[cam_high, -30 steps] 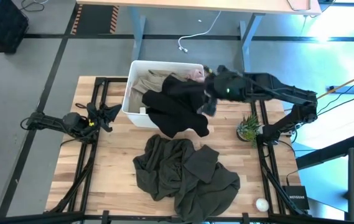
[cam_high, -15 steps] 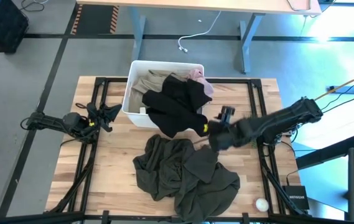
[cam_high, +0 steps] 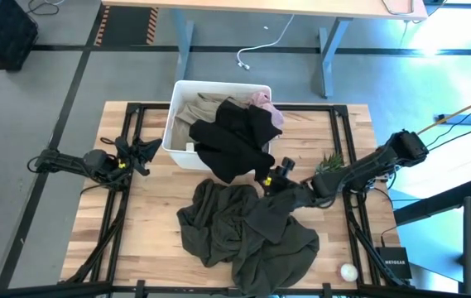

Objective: Sort clothes
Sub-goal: Put the black shirt into the white bin

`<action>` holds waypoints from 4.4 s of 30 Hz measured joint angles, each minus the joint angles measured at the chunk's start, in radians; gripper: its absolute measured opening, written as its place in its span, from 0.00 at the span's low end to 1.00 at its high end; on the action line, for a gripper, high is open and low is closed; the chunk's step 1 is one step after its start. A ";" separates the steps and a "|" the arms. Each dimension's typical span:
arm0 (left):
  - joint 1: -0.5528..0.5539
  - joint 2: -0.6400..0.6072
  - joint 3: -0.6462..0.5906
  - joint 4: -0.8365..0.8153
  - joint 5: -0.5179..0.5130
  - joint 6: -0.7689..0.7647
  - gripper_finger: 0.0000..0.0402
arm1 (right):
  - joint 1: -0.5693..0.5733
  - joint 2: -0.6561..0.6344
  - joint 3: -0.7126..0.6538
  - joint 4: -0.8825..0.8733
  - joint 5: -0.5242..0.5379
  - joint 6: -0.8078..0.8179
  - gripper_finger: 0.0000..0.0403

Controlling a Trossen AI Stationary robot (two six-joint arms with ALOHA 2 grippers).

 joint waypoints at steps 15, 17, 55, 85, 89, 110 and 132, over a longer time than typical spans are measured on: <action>0.000 0.000 0.000 0.000 -0.003 0.003 0.01 | -0.077 -0.003 0.039 0.374 0.010 -0.301 0.51; 0.000 0.000 0.000 0.000 -0.003 0.003 0.01 | -0.086 -0.003 0.078 0.374 0.030 -0.348 0.51; 0.000 0.000 0.000 -0.011 -0.003 -0.001 0.01 | -0.028 0.000 0.354 -0.548 -0.064 -0.244 0.51; 0.000 0.000 0.000 -0.011 -0.003 0.020 0.01 | -0.121 -0.001 0.441 -0.374 -0.106 -0.371 0.03; 0.000 0.000 0.000 -0.011 -0.003 0.019 0.01 | -0.121 -0.001 0.453 -0.305 -0.153 -0.370 0.07; 0.000 0.000 0.000 -0.023 -0.003 0.018 0.01 | -0.125 0.179 0.448 -0.309 0.007 -0.631 0.55; 0.000 0.000 0.000 -0.022 -0.003 0.023 0.01 | -0.147 0.198 0.460 -0.257 0.107 -0.702 0.04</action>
